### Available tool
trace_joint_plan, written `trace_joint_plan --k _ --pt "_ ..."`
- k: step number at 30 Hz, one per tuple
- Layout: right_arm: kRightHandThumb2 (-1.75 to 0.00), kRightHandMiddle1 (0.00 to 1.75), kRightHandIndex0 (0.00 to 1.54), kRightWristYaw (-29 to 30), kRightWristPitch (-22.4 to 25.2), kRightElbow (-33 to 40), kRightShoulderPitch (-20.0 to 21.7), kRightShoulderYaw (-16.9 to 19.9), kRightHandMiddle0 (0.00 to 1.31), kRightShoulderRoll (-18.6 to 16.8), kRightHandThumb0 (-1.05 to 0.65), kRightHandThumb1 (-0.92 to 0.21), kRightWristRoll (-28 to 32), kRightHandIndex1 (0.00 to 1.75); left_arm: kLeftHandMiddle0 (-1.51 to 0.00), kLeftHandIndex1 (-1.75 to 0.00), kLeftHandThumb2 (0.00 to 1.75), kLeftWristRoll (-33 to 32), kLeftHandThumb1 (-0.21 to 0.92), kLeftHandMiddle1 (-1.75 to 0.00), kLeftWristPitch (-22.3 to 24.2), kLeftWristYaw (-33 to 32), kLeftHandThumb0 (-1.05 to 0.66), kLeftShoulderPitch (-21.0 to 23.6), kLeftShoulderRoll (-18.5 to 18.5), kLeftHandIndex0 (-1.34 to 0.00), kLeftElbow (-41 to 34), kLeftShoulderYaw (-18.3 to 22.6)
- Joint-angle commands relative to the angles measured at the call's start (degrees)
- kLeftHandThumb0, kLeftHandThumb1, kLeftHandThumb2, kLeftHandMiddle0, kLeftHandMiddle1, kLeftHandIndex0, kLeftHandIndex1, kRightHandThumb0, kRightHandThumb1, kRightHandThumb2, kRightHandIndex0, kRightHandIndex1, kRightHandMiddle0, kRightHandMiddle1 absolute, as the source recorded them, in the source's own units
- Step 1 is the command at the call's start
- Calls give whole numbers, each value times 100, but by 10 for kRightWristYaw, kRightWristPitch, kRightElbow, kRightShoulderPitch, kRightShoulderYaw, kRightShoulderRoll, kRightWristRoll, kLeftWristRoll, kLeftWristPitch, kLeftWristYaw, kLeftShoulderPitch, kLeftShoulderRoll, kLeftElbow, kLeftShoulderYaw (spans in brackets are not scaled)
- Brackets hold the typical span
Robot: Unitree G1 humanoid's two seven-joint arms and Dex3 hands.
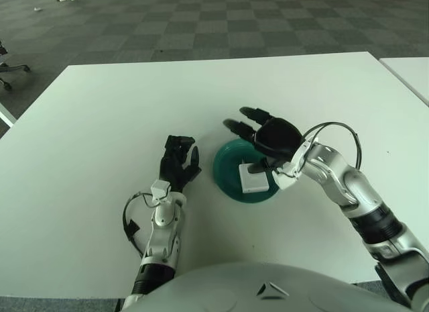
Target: Put the charger into the plate.
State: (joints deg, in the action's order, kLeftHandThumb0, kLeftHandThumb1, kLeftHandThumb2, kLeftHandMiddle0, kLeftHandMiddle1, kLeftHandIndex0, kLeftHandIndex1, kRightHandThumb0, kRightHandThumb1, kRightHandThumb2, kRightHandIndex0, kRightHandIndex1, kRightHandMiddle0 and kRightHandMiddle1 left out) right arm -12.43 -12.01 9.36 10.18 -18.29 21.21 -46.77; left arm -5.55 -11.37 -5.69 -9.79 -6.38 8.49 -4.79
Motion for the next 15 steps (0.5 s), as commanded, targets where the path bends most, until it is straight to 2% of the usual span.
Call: trace_joint_plan --k 1,2,3,5,6,7,9,10,13,15 --pt "-71 0 0 10 81 128 -96 97 0 -86 -104 -92 193 0 -31 -171 77 -3 72 -56 25 0 -38 -23 -18 -35 12 1" --pt "-73 0 0 0 99 152 -107 105 0 -96 -103 -92 215 0 -31 -171 77 -4 71 -56 25 0 -38 -24 -17 -35 11 1" --pt "-74 0 0 18 115 142 -108 121 0 -129 -103 -92 248 0 -31 -171 77 -4 71 -56 24 1 -38 -25 -17 -35 11 1" --pt "-83 0 0 46 131 117 -102 147 0 -172 -102 -92 297 0 -31 -171 77 -5 71 -56 24 2 -38 -27 -16 -35 10 2" --pt "-84 0 0 55 134 108 -99 156 0 -183 -102 -92 313 0 -31 -171 77 -5 71 -56 24 2 -38 -27 -16 -35 10 2" --pt "-87 0 0 56 138 94 -90 186 0 -185 -102 -92 346 0 -31 -171 77 -5 71 -56 24 2 -38 -27 -16 -35 10 2" --pt "-90 0 0 57 142 78 -82 219 0 -185 -103 -92 386 0 -31 -171 77 -5 71 -56 22 3 -38 -27 -15 -35 13 2" --pt "-92 0 0 66 129 71 -95 232 0 -189 -103 -92 399 0 -31 -171 77 -5 71 -56 21 3 -38 -27 -15 -35 14 2" --pt "-100 0 0 110 80 92 -172 231 0 -212 -104 -92 381 0 -31 -171 77 -7 71 -56 17 4 -38 -25 -14 -35 21 4" --pt "-105 0 0 120 61 100 -202 229 0 -215 -105 -92 376 0 -31 -171 77 -7 71 -56 15 5 -38 -25 -14 -35 24 5"
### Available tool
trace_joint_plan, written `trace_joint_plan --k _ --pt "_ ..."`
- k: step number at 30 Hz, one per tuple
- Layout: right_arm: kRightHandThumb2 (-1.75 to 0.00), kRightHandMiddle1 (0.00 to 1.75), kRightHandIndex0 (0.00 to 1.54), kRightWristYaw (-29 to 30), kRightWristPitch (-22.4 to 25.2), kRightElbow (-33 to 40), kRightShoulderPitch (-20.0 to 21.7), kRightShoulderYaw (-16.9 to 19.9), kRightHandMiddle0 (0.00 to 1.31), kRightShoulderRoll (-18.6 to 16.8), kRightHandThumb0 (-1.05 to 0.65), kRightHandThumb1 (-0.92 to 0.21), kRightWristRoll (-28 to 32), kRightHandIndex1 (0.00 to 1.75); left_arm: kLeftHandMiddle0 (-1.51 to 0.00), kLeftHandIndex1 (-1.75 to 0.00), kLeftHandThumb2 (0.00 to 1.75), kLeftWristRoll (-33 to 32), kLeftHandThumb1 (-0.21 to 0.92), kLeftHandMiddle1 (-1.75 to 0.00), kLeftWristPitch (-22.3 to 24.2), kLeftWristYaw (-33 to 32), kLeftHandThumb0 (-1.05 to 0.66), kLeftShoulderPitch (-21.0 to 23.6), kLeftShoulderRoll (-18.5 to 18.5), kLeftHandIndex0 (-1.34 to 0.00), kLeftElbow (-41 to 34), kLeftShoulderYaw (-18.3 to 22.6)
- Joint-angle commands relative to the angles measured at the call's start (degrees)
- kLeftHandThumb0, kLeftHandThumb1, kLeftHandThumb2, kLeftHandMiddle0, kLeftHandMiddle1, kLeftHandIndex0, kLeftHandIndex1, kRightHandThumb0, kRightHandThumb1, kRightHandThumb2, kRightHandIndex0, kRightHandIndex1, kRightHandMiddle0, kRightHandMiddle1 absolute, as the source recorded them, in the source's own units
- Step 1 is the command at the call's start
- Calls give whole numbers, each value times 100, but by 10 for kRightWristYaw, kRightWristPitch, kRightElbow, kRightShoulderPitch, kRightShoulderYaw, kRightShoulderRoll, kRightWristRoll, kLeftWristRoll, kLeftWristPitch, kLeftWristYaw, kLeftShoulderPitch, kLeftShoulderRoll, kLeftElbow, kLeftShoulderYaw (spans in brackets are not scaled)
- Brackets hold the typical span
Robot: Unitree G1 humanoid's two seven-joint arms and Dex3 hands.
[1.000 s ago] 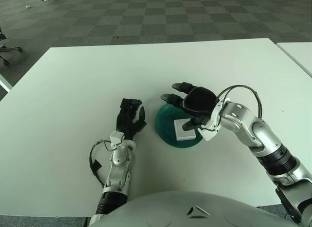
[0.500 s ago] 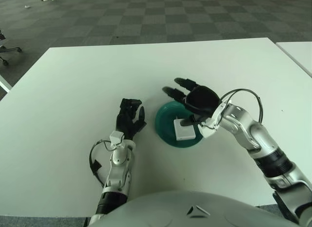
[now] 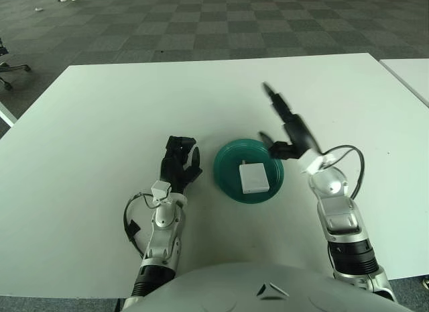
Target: Put the charger into the plate.
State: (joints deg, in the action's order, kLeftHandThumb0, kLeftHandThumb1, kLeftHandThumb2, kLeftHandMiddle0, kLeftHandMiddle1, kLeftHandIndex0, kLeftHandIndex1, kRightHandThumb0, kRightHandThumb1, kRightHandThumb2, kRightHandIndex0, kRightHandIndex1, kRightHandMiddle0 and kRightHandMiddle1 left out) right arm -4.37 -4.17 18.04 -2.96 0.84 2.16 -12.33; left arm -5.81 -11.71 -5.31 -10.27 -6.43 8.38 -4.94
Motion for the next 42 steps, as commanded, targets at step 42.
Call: trace_joint_plan --k 42 --pt "-119 0 0 161 -210 -220 -158 5 0 8 -105 -92 -40 0 -31 -171 77 -11 71 -57 -2 44 -38 -29 -7 -35 42 41"
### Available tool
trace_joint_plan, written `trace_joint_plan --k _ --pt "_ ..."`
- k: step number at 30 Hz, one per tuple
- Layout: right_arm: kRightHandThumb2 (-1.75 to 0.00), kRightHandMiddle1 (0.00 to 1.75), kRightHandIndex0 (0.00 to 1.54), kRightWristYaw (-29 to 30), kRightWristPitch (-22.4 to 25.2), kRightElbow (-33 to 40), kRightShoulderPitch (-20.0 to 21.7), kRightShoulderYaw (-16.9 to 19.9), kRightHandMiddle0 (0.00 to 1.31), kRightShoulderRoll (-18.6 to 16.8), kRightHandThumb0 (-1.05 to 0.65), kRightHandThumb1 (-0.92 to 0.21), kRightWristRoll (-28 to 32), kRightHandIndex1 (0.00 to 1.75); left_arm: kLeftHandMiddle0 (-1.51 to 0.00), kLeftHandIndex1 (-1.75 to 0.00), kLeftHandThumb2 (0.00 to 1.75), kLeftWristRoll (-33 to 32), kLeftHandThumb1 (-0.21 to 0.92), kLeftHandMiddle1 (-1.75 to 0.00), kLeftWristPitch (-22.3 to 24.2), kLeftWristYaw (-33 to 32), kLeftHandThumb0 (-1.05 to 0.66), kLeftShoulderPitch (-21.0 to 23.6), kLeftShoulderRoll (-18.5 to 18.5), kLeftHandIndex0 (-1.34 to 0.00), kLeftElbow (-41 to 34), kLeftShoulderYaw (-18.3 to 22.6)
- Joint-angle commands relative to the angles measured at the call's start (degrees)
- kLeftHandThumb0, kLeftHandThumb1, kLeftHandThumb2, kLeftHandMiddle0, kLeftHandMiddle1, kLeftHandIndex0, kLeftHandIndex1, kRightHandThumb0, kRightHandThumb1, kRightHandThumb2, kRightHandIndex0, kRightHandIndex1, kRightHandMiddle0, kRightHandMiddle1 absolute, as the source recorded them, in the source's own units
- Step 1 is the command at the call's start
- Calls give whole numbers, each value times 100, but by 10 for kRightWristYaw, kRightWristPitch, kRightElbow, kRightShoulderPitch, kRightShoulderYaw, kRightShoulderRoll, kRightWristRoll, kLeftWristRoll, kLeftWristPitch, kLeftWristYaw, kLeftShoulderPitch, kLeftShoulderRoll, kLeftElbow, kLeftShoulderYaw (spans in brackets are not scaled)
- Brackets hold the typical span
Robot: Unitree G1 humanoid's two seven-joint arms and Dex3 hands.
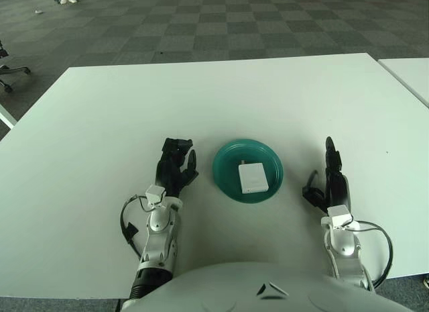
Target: Put the charger into the plate.
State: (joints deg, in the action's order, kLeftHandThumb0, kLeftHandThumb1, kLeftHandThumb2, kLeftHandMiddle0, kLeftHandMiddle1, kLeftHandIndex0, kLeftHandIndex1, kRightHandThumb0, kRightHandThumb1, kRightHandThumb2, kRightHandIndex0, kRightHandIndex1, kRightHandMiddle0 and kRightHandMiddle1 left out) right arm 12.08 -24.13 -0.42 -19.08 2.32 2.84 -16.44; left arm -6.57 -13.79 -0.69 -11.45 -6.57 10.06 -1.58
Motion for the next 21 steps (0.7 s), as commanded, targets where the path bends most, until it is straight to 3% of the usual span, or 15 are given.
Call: trace_joint_plan --k 1,2,3,6,8,14,21 --pt "-119 0 0 -5 -11 -42 5 -12 0 2 -105 -92 3 0 -31 -171 77 -3 71 -57 10 5 -38 -24 -1 -35 22 5" --pt "-119 0 0 -6 -11 -46 7 -13 0 4 -105 -92 4 0 -29 -172 69 -2 78 -54 3 11 -38 -30 2 -30 19 4" --pt "-119 0 0 -10 -8 -53 9 -14 0 5 -105 -92 8 0 -28 -173 63 1 83 -51 -40 29 -37 -42 10 -26 37 1" --pt "-119 0 0 -21 2 -64 14 -16 0 9 -105 -92 18 0 -21 -122 83 11 89 -29 -124 51 -70 -51 17 -8 100 0" --pt "-117 0 0 -36 22 -65 15 -20 0 11 -105 -92 28 0 -19 -97 89 25 91 -18 -151 44 -80 -48 17 -4 120 2" --pt "-113 0 0 -64 48 -53 5 -34 0 6 -105 -92 45 0 -11 -54 101 49 92 -4 -186 48 -91 -58 29 0 118 -1" --pt "-107 0 0 -73 78 -39 2 -45 0 -16 -105 -92 64 0 -5 -33 104 33 92 0 -188 79 -92 -90 47 0 72 2"
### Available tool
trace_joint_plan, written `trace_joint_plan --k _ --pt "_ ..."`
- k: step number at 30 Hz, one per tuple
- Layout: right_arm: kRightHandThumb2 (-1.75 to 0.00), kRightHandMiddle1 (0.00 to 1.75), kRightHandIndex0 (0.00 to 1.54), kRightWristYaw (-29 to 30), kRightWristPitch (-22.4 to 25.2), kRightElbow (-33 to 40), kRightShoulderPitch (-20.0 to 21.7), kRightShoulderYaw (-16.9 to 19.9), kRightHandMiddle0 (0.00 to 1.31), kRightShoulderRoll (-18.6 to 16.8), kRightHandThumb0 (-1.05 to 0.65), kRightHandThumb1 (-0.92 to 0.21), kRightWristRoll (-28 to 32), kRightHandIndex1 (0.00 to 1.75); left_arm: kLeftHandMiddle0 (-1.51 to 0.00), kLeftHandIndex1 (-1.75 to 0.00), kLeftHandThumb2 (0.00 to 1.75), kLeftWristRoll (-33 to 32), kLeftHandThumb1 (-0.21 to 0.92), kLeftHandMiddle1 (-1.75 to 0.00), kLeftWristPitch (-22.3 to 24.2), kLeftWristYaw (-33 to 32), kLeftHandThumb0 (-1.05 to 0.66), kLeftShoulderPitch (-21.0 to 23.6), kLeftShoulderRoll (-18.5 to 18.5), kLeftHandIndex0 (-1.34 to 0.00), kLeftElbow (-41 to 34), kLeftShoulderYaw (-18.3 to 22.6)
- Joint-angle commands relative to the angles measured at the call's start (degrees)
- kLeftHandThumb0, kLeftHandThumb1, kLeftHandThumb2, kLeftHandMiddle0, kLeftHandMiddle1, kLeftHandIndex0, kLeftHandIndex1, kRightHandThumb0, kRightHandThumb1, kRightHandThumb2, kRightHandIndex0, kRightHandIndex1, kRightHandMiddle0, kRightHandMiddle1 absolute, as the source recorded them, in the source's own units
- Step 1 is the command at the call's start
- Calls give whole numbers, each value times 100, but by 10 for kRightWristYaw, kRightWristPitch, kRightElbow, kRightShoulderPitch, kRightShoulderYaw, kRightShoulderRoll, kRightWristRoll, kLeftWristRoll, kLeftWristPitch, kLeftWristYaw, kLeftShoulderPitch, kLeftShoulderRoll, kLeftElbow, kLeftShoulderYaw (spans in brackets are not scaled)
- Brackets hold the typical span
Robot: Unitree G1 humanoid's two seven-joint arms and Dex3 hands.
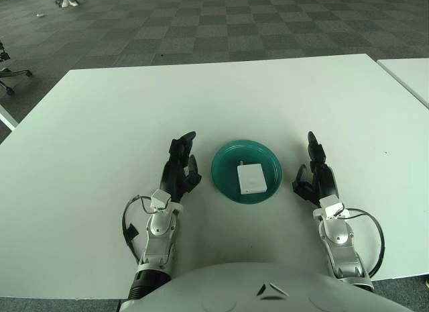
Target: Put the charger into the plate.
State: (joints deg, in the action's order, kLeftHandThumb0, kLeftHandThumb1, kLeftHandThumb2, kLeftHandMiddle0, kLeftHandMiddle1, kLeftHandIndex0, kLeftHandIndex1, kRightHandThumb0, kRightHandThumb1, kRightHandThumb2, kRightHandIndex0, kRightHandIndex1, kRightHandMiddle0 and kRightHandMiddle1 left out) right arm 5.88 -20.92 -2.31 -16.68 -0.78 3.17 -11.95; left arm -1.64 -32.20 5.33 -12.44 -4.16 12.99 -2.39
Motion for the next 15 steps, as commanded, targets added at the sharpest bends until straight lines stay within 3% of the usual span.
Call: trace_joint_plan --k 1,8,15 --pt "-106 0 0 -13 53 -17 -22 -14 0 -23 -105 -92 23 0 -5 -32 104 -20 92 0 -3 23 -92 -82 24 0 39 11" --pt "-103 0 0 -11 142 14 -21 -15 0 -49 -105 -92 46 0 -3 -27 102 -45 92 0 -6 53 -89 -106 34 0 10 15" --pt "-102 0 0 -18 208 45 -18 -10 0 -65 -105 -92 77 0 -5 -33 100 -27 92 -1 -13 33 -90 -154 22 0 -35 11"
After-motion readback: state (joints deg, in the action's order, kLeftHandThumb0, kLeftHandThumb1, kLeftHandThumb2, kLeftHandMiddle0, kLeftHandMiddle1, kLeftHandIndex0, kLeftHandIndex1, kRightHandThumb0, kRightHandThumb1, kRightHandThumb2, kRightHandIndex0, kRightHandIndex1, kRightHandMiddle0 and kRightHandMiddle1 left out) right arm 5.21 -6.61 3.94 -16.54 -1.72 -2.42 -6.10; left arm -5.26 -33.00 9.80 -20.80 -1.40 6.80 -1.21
